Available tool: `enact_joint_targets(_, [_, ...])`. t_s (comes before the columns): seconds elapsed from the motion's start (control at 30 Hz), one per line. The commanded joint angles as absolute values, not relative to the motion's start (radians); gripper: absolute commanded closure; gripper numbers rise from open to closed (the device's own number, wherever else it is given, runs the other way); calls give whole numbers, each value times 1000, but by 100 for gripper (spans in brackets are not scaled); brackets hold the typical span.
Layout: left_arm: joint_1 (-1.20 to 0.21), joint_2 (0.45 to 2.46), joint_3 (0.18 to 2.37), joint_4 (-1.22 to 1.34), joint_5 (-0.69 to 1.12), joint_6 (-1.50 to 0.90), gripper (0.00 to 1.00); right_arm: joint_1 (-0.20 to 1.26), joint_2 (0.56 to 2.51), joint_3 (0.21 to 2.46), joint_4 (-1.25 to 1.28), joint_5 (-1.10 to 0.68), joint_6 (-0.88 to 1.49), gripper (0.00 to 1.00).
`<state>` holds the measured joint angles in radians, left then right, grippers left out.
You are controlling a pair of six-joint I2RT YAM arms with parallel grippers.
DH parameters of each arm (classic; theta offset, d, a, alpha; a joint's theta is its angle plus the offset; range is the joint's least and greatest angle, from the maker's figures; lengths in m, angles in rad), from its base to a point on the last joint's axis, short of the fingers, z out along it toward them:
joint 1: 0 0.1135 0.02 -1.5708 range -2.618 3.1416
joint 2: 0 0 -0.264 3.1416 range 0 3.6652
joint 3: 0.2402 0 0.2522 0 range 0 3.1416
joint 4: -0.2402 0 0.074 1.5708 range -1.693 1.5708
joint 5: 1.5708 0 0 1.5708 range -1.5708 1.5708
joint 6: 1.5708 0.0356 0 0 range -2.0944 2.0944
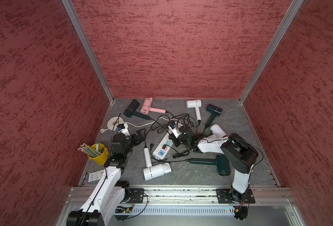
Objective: Charge the blow dryers
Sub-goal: Insert the plug into the socket.
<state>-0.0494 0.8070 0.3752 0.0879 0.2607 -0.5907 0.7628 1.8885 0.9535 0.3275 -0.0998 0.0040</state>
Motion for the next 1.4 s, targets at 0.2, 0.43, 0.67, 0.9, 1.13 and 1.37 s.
enact_joint_targets(0.2, [-44,803,362,114,268,-590,0,771,2000,887,-1,-75,31,100])
enact_joint_targets(0.43, [-47,819,359,131,281,-596,0,770,1970,872,43,-71,74,100])
enact_joint_targets(0.67, [-94,800,368,128,278,-582,0,751,1924,1012,62,10,151,86])
enact_joint_targets(0.9, [-122,781,371,115,251,-565,0,734,1891,1096,112,-10,190,60])
enact_joint_targets(1.13, [-137,768,374,107,243,-555,0,717,1752,1050,118,-47,193,45])
enact_joint_targets(1.37, [-157,718,394,42,223,-542,0,680,1516,908,117,-142,172,36])
